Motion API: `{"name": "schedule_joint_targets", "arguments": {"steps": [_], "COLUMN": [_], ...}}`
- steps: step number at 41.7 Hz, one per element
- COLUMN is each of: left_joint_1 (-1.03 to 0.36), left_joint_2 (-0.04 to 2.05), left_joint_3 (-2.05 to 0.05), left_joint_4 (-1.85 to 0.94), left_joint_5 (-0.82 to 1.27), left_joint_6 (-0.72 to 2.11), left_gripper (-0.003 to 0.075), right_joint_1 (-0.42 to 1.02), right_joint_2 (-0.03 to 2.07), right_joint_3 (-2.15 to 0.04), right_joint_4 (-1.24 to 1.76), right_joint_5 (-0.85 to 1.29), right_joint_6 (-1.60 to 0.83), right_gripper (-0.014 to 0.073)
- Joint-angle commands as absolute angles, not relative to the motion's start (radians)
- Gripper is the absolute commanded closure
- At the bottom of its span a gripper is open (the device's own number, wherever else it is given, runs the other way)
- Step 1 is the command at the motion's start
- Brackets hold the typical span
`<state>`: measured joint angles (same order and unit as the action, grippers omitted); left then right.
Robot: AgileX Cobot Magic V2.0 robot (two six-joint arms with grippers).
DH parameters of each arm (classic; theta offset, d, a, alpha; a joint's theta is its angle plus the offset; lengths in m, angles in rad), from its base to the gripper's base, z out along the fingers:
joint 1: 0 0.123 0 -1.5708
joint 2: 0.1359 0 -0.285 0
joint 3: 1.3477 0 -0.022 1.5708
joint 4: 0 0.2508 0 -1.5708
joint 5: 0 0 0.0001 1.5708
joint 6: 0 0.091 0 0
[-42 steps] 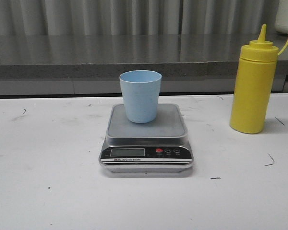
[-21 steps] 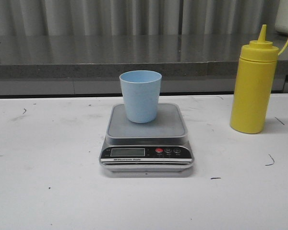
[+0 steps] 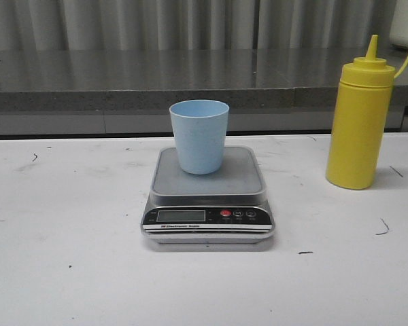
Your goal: Pour seasoning into cup on scale with both arms
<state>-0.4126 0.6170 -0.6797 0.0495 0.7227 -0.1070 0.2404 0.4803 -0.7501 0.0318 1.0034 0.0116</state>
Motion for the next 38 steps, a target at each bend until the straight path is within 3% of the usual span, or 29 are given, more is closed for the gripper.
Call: {"name": "schedule_joint_targets", "arguments": {"steps": [1,20,27,38], "left_joint_1": [-0.412,-0.412,-0.318,-0.099], "left_joint_2": [0.618,0.613,0.532,0.214], "left_joint_3": [-0.704,-0.7,-0.645,-0.302], "left_joint_4": [0.05,0.05,0.063,0.025], "left_joint_5": [0.657,0.655,0.624,0.227], "left_joint_6": [-0.112,-0.112,-0.112,-0.112], "left_gripper": [0.074,0.074,0.074,0.074], "right_joint_1": [0.238,0.238,0.238,0.238], "right_joint_2": [0.486,0.486,0.486,0.486], "right_joint_3": [-0.771,-0.771,-0.771,-0.771], "right_joint_4": [0.027,0.027,0.027,0.027], "right_joint_5": [0.947,0.947,0.947,0.947], "right_joint_6": [0.0,0.0,0.0,0.0], "right_gripper": [0.066,0.0662,0.0662,0.0662]}}
